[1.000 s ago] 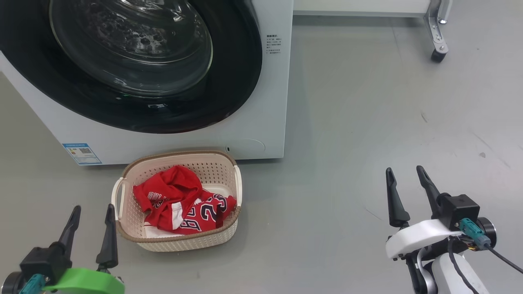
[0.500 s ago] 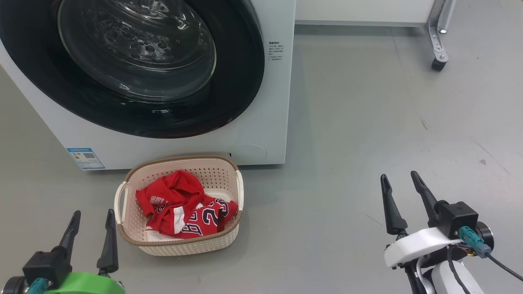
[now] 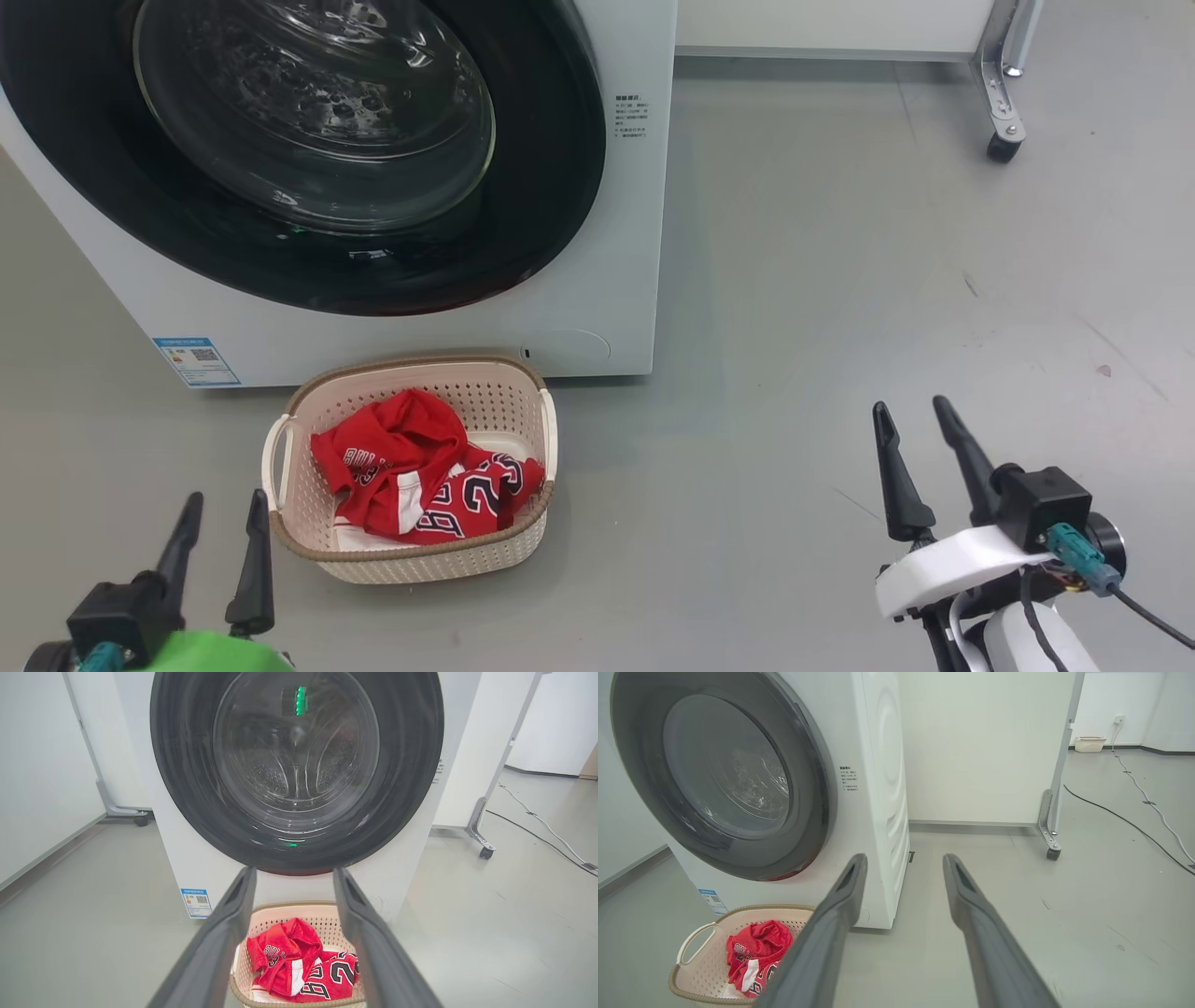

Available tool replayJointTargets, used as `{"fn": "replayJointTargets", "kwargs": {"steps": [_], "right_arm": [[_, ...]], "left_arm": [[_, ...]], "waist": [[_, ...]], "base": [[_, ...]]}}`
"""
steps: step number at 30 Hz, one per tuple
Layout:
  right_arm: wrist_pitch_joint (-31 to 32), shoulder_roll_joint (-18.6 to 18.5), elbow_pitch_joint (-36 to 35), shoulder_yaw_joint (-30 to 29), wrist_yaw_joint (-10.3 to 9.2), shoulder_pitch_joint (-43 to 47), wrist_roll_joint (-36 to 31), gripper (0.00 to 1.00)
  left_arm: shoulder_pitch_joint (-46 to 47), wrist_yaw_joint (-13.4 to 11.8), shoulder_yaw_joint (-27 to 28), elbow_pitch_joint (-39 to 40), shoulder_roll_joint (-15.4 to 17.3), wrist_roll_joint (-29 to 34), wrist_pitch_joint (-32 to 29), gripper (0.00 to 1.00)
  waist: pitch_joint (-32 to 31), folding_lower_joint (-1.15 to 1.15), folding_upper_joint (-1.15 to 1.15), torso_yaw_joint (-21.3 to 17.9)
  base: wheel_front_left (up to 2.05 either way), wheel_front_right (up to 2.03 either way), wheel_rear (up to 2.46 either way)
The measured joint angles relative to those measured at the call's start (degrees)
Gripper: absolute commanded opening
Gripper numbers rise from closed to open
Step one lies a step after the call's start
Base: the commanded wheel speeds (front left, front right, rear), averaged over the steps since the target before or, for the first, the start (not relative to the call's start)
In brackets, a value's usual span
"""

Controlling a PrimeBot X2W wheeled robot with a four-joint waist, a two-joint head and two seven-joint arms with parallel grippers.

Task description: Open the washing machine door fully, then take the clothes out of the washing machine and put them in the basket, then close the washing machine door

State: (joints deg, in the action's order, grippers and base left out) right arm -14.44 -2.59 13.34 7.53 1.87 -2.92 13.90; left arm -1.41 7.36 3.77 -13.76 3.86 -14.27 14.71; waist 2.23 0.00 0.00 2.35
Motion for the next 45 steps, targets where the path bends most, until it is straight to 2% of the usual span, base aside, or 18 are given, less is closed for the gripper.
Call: {"fn": "replayJointTargets", "kwargs": {"steps": [5,10,23,45], "right_arm": [[0.05,0.83,2.99,0.23,0.0,1.77,0.01,0.0],[0.18,0.87,3.42,0.19,0.03,2.52,1.4,0.0],[2.83,0.82,3.19,-1.72,0.59,2.48,14.27,0.0],[7.34,0.78,3.07,-4.88,1.6,2.25,29.93,0.0]], "left_arm": [[-0.41,0.0,-0.46,-3.15,-1.64,-0.18,-0.02,0.0],[-0.47,0.0,-0.12,-4.22,-1.94,-1.66,-0.86,0.0],[0.26,0.0,1.38,-5.59,-1.97,-13.13,-5.14,0.0],[1.55,0.0,1.71,-5.41,-1.97,-28.6,-10.12,0.0]], "waist": [[0.0,0.0,0.0,0.0],[-0.07,0.0,0.0,-0.11],[-0.39,0.0,0.0,-0.47],[-0.83,0.0,0.0,-0.9]], "base": [[0.0,0.0,0.0],[0.0,0.0,0.0],[0.0,0.0,0.0],[0.0,0.0,0.0]]}}
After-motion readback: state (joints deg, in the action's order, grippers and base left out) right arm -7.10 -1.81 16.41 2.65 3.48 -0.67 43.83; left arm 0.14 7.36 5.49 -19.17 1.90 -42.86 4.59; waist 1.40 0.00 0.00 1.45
